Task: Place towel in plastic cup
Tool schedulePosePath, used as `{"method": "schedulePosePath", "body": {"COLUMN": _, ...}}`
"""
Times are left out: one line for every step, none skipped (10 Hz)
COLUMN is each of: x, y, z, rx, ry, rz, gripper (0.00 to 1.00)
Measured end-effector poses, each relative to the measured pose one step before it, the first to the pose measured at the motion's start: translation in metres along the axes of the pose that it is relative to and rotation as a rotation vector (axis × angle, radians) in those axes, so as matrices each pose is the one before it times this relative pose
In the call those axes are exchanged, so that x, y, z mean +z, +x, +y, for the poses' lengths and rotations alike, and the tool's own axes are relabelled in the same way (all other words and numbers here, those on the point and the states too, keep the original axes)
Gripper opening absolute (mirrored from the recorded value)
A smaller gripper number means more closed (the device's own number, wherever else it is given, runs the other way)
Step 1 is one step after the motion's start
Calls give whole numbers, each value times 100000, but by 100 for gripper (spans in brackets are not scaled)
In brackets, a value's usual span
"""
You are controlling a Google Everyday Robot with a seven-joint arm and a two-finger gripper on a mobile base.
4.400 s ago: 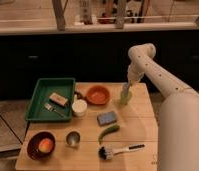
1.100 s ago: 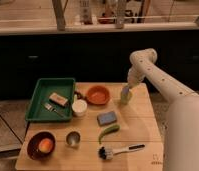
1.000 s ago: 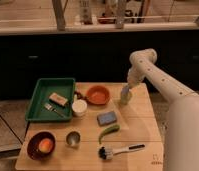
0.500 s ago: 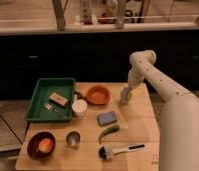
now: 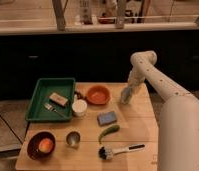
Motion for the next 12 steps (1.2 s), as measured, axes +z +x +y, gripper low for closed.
{"method": "schedulePosePath", "body": {"x": 14, "y": 53, "z": 47, "rx": 110, "ry": -4, "rz": -212, "gripper": 80}}
{"method": "schedulePosePath", "body": {"x": 54, "y": -8, "z": 15, "rx": -25, "ry": -57, "rz": -237, "gripper": 80}}
{"method": "schedulePosePath", "body": {"x": 28, "y": -92, "z": -62, "rx": -189, "ry": -2, "rz": -247, "gripper": 80}}
{"method": "schedulePosePath", "body": {"x": 61, "y": -63, "z": -13, "rx": -119, "ry": 9, "rz": -272, "gripper": 80}}
{"method": "schedulePosePath", "body": {"x": 58, "y": 43, "z": 109, "rx": 54, "ry": -96, "rz": -182, "gripper": 80}}
{"method": "schedulePosePath", "body": {"x": 27, "y": 46, "z": 136, "rx": 21, "ry": -82, "rz": -147, "gripper": 80}}
{"method": "schedulePosePath", "body": {"x": 26, "y": -88, "z": 127, "rx": -248, "ry": -101, "rz": -296, "gripper": 80}}
{"method": "schedulePosePath", "body": {"x": -72, "y": -104, "z": 97, "rx": -350, "ry": 84, "rz": -146, "gripper": 80}}
{"method": "schedulePosePath", "body": {"x": -72, "y": -111, "z": -44, "rx": -491, "ry": 600, "rz": 57, "gripper": 80}}
{"method": "schedulePosePath", "body": {"x": -162, "y": -167, "z": -92, "rx": -681, "ry": 614, "rz": 125, "gripper": 80}}
{"method": "schedulePosePath", "body": {"x": -116, "y": -122, "z": -24, "rx": -666, "ry": 430, "rz": 211, "gripper": 80}}
{"method": "schedulePosePath", "body": {"x": -111, "y": -24, "z": 11, "rx": -532, "ry": 218, "rz": 410, "gripper": 80}}
